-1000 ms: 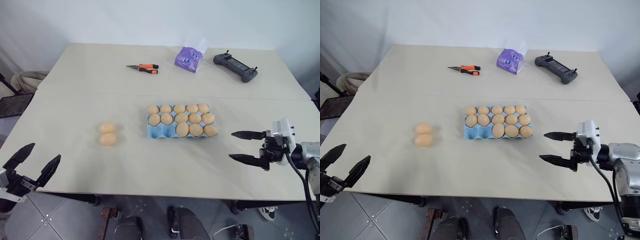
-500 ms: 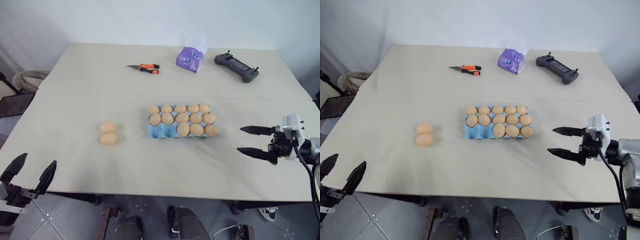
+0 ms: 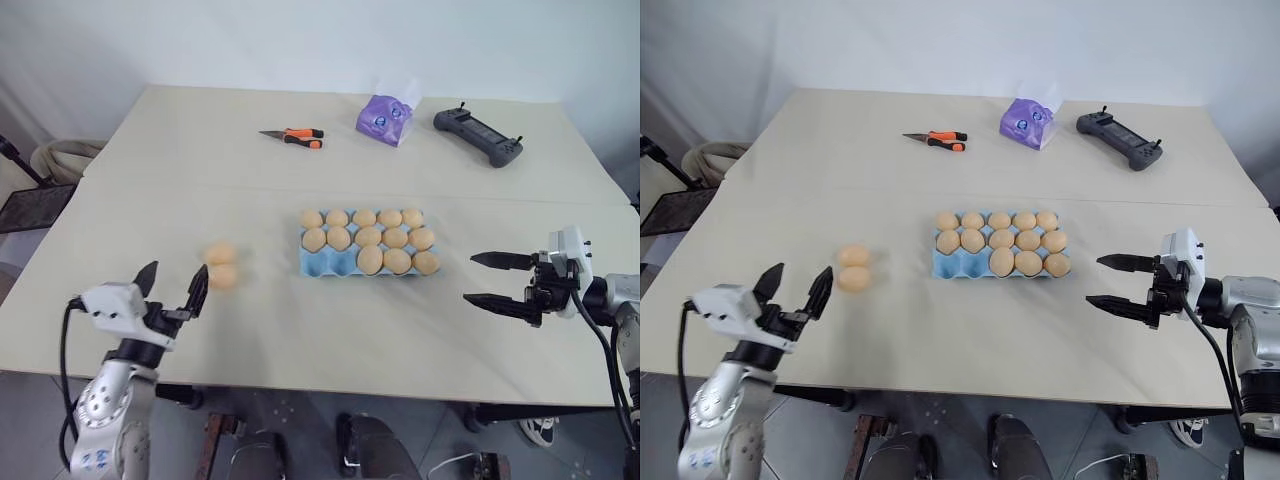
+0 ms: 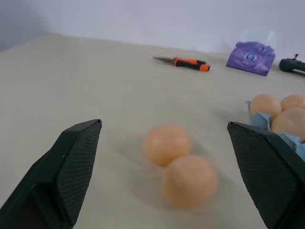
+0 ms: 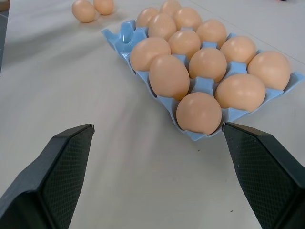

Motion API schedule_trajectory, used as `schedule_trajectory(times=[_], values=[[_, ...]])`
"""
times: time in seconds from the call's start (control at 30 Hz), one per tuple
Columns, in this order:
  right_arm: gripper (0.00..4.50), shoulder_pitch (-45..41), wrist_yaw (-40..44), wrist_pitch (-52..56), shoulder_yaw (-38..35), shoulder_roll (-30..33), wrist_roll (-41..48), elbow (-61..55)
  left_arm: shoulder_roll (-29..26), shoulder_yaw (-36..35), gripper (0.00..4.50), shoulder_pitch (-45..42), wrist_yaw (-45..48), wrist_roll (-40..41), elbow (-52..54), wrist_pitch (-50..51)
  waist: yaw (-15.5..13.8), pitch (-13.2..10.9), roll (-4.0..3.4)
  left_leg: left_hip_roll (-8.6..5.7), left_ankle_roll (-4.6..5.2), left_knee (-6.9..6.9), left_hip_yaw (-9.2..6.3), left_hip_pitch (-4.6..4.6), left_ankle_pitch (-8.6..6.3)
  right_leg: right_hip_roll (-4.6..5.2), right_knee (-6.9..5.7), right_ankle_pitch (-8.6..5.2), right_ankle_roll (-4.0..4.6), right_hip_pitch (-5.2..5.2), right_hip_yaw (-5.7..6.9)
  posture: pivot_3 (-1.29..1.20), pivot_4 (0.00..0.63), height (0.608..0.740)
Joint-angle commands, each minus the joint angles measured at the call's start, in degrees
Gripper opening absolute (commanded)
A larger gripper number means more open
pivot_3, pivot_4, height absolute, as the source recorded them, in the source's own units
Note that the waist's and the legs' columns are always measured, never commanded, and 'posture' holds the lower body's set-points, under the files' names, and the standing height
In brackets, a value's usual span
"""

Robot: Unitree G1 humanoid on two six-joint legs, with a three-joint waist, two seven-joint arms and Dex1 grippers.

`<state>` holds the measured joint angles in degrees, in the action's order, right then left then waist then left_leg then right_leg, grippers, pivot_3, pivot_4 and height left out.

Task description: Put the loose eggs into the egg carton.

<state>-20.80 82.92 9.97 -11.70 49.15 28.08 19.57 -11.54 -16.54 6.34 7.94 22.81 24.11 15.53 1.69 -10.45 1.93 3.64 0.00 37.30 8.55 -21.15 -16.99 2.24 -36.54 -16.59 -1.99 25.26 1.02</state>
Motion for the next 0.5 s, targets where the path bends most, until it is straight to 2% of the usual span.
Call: schedule_trajectory(times=[0.03,0.13,0.5], values=[[4.49,-0.1,-0.3,-0.6,-1.4,0.8,0.2,-1.3,0.4,1.3,4.5,-1.9,-4.1,-1.4,0.2,5.9,0.0,0.0,0.0,0.0,0.0,0.01,0.0,0.0,0.0,0.0,0.0,0.01,-0.01,0.0,-0.01,0.0,0.15,0.74],[4.49,0.1,-0.5,-0.2,-1.6,1.0,0.3,-1.9,0.9,1.2,4.5,-3.2,-6.3,-1.1,0.4,9.0,0.0,0.0,0.0,0.0,0.0,0.02,0.0,0.0,0.0,0.0,-0.01,0.01,-0.02,0.0,-0.02,0.0,0.15,0.74],[4.49,2.0,-1.8,1.3,-2.1,1.4,0.8,-4.8,0.2,4.4,4.5,-7.1,-5.1,-1.6,-2.6,13.9,-0.1,0.0,0.0,-0.02,-0.01,0.11,0.0,0.01,0.02,0.01,-0.05,0.04,-0.03,-0.04,-0.02,0.0,0.15,0.74]])
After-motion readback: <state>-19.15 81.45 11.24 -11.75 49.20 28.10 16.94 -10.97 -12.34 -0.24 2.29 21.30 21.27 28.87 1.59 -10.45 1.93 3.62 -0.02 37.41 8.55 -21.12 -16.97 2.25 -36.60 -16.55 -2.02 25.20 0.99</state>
